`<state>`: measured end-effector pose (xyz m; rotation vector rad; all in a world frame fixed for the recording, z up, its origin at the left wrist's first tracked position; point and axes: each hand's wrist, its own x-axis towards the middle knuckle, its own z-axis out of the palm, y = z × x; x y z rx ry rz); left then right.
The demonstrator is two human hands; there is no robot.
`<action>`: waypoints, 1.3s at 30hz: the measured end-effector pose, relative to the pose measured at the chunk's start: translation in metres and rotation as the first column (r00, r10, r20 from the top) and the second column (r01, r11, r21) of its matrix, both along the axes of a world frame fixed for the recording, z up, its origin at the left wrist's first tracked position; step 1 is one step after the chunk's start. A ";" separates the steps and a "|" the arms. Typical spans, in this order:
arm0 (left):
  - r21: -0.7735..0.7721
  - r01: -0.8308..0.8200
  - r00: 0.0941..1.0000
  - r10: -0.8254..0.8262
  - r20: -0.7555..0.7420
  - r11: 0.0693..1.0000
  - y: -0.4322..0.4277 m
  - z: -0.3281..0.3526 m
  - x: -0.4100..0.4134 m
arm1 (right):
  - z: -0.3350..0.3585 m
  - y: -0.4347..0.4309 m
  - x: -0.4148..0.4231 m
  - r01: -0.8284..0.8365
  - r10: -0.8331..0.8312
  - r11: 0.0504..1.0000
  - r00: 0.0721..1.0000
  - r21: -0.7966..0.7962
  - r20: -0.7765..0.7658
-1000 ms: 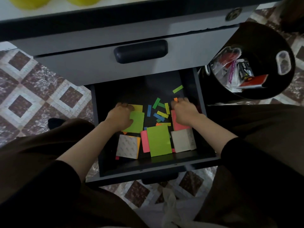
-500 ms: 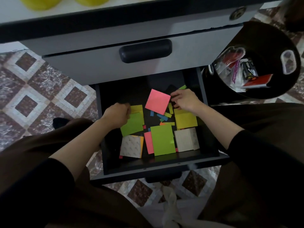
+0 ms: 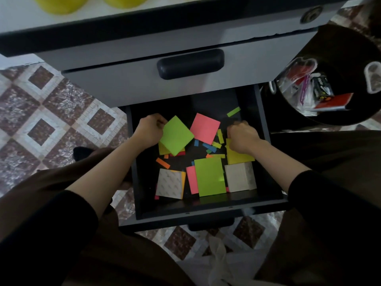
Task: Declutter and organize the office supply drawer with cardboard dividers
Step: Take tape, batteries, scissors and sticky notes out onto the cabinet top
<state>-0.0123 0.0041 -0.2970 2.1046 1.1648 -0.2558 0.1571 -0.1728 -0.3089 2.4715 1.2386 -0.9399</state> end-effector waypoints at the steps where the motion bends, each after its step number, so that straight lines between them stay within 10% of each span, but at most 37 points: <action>1: -0.012 0.069 0.997 -0.069 -0.034 0.998 -0.003 -0.002 0.000 | 0.001 0.001 -0.001 -0.005 0.006 1.000 1.000 -0.006 0.018; 8: -0.060 0.341 0.910 -0.346 -0.229 0.938 -0.012 -0.010 -0.010 | 0.000 0.006 -0.036 -0.147 0.183 0.960 0.973 0.238 -0.138; 13: 0.185 0.405 0.904 -0.363 -0.224 0.895 -0.024 -0.011 -0.013 | -0.007 0.003 -0.063 -0.411 0.417 0.909 0.900 0.076 -0.128; 22: -0.127 0.682 0.662 -0.682 -0.311 0.720 -0.066 -0.022 -0.031 | 0.001 0.012 -0.058 -0.078 0.115 0.991 0.910 0.108 -0.398; 26: -0.062 0.758 0.577 -0.712 -0.401 0.650 -0.070 -0.024 -0.036 | 0.003 0.010 -0.058 -0.173 0.150 0.985 0.876 -0.008 -0.459; 31: -0.113 0.722 0.589 -0.691 -0.418 0.683 -0.060 -0.022 -0.041 | 0.017 0.019 -0.033 0.113 -0.056 0.992 0.821 0.065 -0.568; 35: -0.160 0.630 0.695 -0.644 -0.319 0.760 -0.050 -0.017 -0.038 | 0.032 0.025 -0.005 0.571 -0.327 0.808 0.638 0.143 -0.697; 39: -0.201 0.463 0.841 -0.500 -0.207 0.863 -0.042 -0.010 -0.033 | 0.011 0.017 -0.008 0.399 -0.306 0.915 0.781 0.059 -0.544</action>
